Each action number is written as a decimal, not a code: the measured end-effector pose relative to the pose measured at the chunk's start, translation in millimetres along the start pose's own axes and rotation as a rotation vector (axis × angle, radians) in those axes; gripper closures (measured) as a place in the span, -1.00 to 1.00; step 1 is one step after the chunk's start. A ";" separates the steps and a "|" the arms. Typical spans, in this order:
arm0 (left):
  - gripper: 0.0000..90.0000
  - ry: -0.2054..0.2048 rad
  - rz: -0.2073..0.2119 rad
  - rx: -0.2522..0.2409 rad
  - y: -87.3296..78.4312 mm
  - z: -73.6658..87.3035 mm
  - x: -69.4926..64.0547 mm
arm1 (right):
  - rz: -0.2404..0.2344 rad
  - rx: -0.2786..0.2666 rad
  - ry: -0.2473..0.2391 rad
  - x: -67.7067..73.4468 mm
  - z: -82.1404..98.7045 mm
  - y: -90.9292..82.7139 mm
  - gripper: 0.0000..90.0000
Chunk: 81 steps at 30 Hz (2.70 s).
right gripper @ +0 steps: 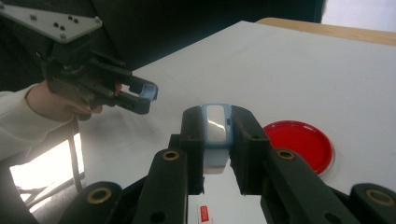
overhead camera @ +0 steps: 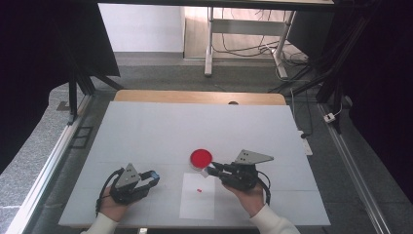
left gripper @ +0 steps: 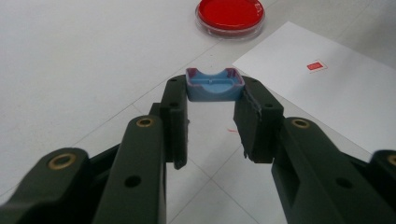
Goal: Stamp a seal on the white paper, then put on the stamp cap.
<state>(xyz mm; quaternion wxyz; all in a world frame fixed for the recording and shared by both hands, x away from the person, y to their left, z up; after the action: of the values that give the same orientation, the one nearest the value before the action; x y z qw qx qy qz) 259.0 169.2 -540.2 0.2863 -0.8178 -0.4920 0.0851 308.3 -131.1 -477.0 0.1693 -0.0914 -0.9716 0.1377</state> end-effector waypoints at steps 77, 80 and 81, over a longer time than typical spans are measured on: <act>0.45 0.116 0.099 -0.050 32.6 -58.7 -66.8 | 0.033 -0.064 -0.026 4.5 -8.7 -4.1 0.67; 0.45 0.110 0.104 -0.054 34.1 -59.2 -68.8 | 0.034 -0.064 -0.027 5.1 -8.7 -3.9 0.67; 0.45 0.108 0.104 -0.056 34.4 -59.1 -69.5 | 0.034 -0.063 -0.027 5.3 -8.6 -3.6 0.67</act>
<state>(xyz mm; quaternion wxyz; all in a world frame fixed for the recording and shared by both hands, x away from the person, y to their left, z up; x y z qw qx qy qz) 275.0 75.1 -520.5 0.2846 -0.8535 -0.4346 0.0418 306.0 -131.3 -466.5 0.1506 -0.1113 -0.9760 0.1109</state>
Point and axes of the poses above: each handheld gripper's, and its own axes: y roughly forward along the jaws, z roughly out of its underside, x roughly to its left, the point moved 4 cm from there along y, roughly forward along the jaws, and after that the axes turned 15 degrees about -z, right-handed, at the moved point
